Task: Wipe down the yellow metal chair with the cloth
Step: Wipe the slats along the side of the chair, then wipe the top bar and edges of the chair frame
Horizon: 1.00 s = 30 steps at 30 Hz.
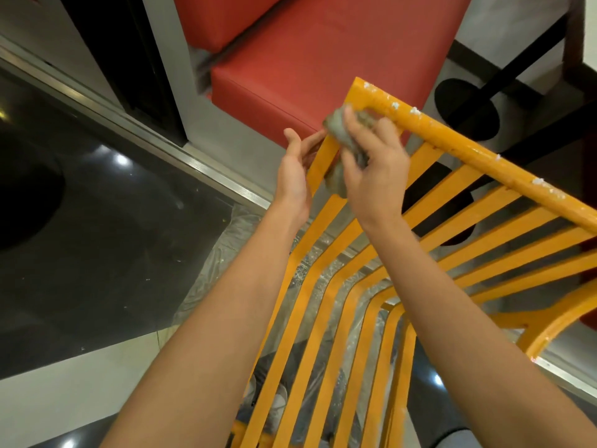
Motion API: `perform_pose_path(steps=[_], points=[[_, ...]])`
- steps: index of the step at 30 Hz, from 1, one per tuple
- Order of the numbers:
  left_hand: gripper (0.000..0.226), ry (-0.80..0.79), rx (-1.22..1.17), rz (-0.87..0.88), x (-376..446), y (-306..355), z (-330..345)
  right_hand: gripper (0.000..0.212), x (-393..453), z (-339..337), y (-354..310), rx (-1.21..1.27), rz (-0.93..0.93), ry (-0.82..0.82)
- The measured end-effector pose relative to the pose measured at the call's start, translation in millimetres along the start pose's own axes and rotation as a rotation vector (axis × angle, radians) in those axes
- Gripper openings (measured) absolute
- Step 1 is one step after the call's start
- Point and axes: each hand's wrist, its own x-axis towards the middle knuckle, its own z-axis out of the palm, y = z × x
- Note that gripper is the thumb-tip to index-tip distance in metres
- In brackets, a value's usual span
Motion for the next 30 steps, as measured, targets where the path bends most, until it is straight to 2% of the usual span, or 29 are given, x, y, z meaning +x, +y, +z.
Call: perform_pose_path(steps=[2,3,7,8,11,12,16,17,20,21,22,25,26,28,30], points=[[0.065,0.007,-0.048,0.018,0.8,-4.3,0.2,0.049,-17.4,0.8,-0.6,-0.051,-0.046,-0.152],[0.067,0.016,-0.058,0.029,0.9,-6.9,0.2,0.047,-17.1,-1.3,0.2,-0.062,-0.052,-0.166],[0.073,0.041,-0.082,0.048,-1.5,-9.1,2.2,0.046,16.1,-3.2,-1.1,0.037,0.009,0.051],[0.073,0.042,-0.085,0.047,-0.7,-9.5,1.5,0.048,13.3,-1.3,-3.0,0.034,0.006,0.031],[0.073,0.041,-0.107,0.026,-0.2,-9.7,0.9,0.051,-12.0,2.2,-6.6,-0.06,-0.035,-0.191],[0.074,0.033,-0.12,0.028,1.2,-11.3,0.6,0.049,-11.1,0.7,-6.9,-0.082,-0.038,-0.209],[0.076,0.045,-0.105,0.053,3.3,-14.1,2.3,0.047,18.7,-2.6,-5.2,0.019,0.004,0.039],[0.077,0.044,-0.105,0.053,3.1,-13.8,2.6,0.049,13.8,-1.1,-5.1,0.014,-0.004,0.027],[0.076,0.031,-0.117,0.038,2.9,-13.2,1.7,0.049,-21.1,4.1,-7.2,-0.074,-0.025,-0.203],[0.076,0.029,-0.11,0.043,3.1,-13.3,1.6,0.047,-21.2,2.5,-8.2,-0.086,-0.017,-0.228],[0.075,0.029,-0.101,0.042,3.3,-13.5,1.3,0.046,-13.9,1.6,-8.1,-0.084,0.006,-0.196],[0.071,0.033,-0.063,0.034,2.7,-11.7,-1.5,0.046,14.4,-4.0,-5.9,0.002,0.037,0.031],[0.068,0.029,-0.038,0.037,2.5,-10.0,-3.3,0.048,13.2,-4.1,-5.4,0.015,0.031,0.044],[0.063,0.021,0.036,0.009,-2.3,-6.0,-7.2,0.051,-12.0,3.0,-5.0,0.021,0.067,-0.112],[0.058,0.011,0.139,0.015,-10.1,-0.8,-13.1,0.045,-44.4,6.8,-8.5,0.092,0.196,-0.27]])
